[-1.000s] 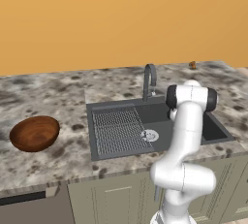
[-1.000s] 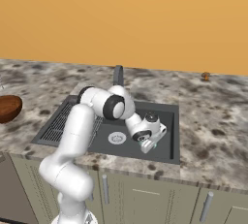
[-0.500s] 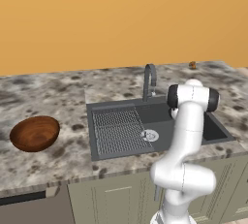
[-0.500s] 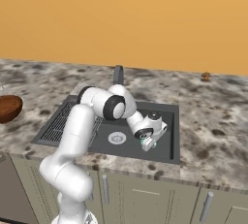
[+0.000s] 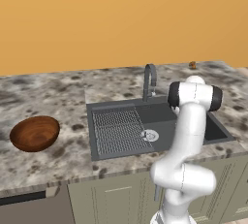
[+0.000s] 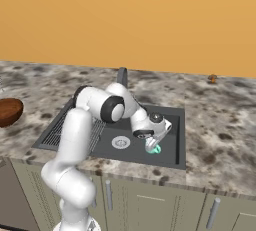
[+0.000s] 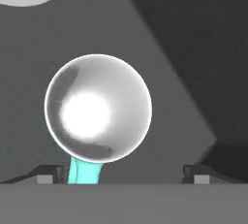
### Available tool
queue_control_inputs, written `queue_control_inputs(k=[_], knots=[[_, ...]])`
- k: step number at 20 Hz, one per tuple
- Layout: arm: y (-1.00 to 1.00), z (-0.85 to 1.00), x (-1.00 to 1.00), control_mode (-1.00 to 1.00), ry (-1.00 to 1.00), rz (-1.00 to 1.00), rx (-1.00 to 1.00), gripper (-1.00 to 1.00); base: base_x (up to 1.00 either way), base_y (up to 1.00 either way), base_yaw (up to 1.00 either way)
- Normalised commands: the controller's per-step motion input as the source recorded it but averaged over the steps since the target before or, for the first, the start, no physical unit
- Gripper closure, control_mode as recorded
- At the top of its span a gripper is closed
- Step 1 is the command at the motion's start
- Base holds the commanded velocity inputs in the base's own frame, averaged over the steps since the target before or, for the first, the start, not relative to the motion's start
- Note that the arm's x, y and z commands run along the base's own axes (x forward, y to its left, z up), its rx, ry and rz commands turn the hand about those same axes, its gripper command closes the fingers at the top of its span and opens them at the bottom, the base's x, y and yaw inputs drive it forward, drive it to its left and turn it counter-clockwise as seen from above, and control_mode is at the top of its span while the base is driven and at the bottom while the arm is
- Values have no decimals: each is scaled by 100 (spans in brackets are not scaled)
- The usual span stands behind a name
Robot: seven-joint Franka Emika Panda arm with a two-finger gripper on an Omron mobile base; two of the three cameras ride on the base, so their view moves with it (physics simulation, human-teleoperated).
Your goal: Pick the mug and place it in the sink. Pick the bowl and place it in the open cabinet and then close the cabinet.
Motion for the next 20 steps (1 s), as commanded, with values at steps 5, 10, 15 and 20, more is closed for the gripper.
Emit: queue_control_inputs(k=[5, 10, 15, 20], knots=[[-1, 15, -53, -100, -7, 0, 0, -100, 0, 0, 0], [0, 78, -36, -100, -20, 0, -6, -100, 0, 0, 0], [0, 100, -4, -100, -15, 0, -11, -100, 0, 0, 0], [0, 94, -12, -100, -14, -10, -7, -100, 0, 0, 0]])
